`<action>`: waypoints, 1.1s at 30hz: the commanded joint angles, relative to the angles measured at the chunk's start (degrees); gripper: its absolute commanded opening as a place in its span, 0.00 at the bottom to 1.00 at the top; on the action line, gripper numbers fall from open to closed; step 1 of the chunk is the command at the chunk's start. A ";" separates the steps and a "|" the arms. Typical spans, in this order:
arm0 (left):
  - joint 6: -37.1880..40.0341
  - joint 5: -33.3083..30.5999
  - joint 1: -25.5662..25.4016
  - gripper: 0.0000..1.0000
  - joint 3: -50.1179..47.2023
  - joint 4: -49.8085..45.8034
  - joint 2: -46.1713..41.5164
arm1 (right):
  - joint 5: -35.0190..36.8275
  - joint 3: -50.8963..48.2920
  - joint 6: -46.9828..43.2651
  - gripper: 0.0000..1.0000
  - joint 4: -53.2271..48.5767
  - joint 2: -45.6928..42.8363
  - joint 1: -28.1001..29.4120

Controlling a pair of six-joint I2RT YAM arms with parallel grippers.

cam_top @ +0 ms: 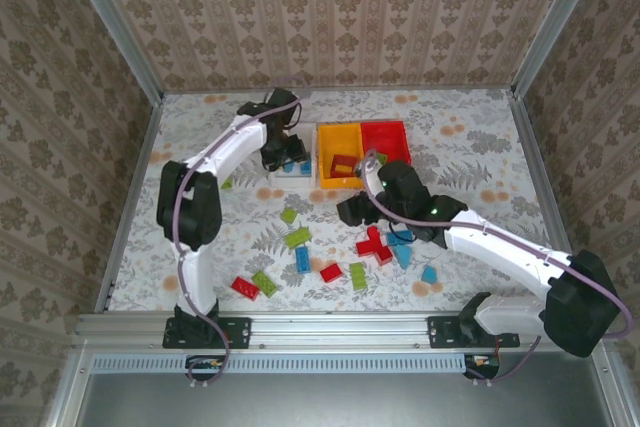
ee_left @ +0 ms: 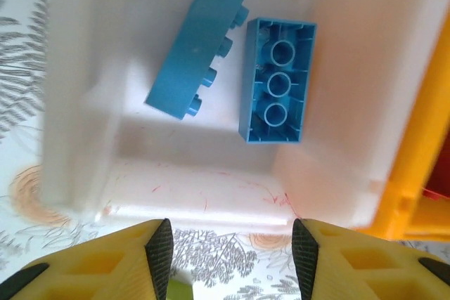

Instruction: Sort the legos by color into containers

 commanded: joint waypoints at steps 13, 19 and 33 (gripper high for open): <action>-10.52 -17.90 0.70 0.51 -24.40 -17.71 -52.17 | -1.37 21.04 -12.16 0.75 6.61 30.51 29.99; -14.19 -24.21 0.71 0.51 -25.66 -25.52 -69.56 | 3.73 34.99 -12.24 0.76 -1.03 43.96 33.48; -14.03 -24.78 0.71 0.52 -21.70 -32.69 -76.51 | 10.25 51.61 -10.17 0.73 -14.38 58.65 34.39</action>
